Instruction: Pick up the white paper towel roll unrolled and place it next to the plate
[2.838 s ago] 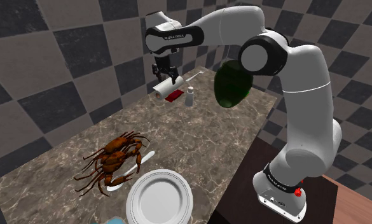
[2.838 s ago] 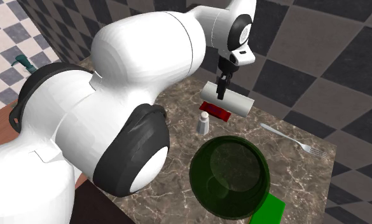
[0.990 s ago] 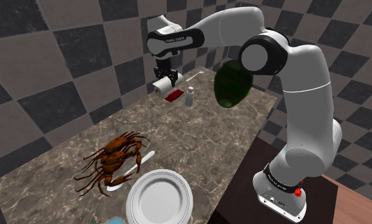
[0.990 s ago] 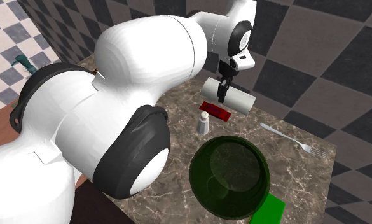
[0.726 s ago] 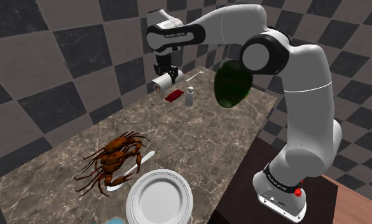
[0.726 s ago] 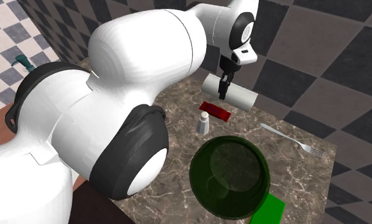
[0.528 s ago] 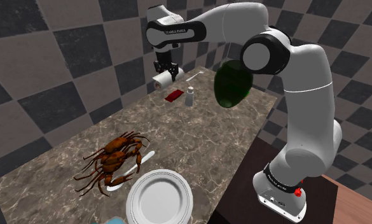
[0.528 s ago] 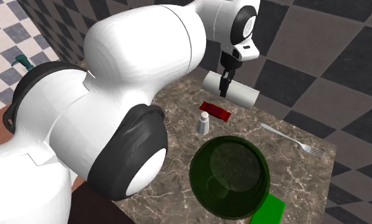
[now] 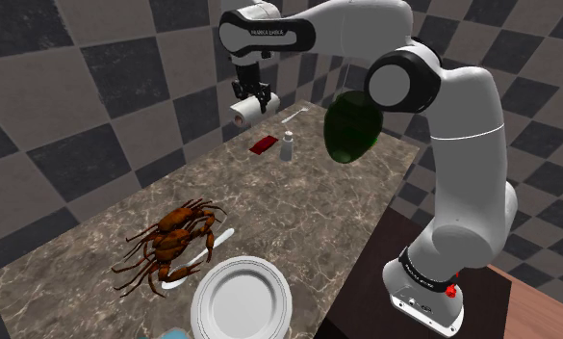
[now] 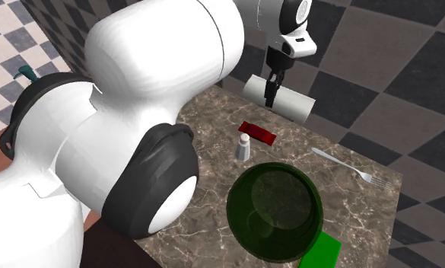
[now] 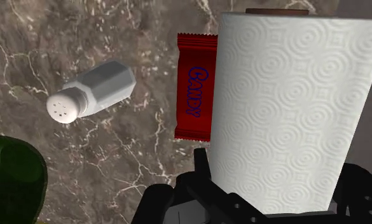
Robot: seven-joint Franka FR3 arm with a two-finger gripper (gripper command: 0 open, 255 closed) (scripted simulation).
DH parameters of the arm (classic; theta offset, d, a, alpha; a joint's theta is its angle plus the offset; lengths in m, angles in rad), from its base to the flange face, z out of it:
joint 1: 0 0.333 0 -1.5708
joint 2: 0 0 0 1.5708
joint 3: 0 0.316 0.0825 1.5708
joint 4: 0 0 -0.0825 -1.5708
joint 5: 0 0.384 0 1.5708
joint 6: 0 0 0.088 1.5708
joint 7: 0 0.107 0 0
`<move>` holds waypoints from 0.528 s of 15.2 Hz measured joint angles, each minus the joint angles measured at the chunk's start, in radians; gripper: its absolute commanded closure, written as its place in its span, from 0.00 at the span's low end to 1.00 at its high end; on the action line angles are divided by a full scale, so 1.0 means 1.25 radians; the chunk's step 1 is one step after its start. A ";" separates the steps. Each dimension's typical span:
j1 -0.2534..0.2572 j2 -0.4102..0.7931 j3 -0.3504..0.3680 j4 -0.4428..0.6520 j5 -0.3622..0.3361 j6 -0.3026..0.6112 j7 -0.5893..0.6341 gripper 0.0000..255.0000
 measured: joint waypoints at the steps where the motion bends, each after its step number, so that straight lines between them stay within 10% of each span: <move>1: 0.001 0.001 0.000 0.011 0.000 -0.010 -0.001 1.00; 8: 0.009 -0.039 0.005 0.011 0.005 -0.051 0.007 1.00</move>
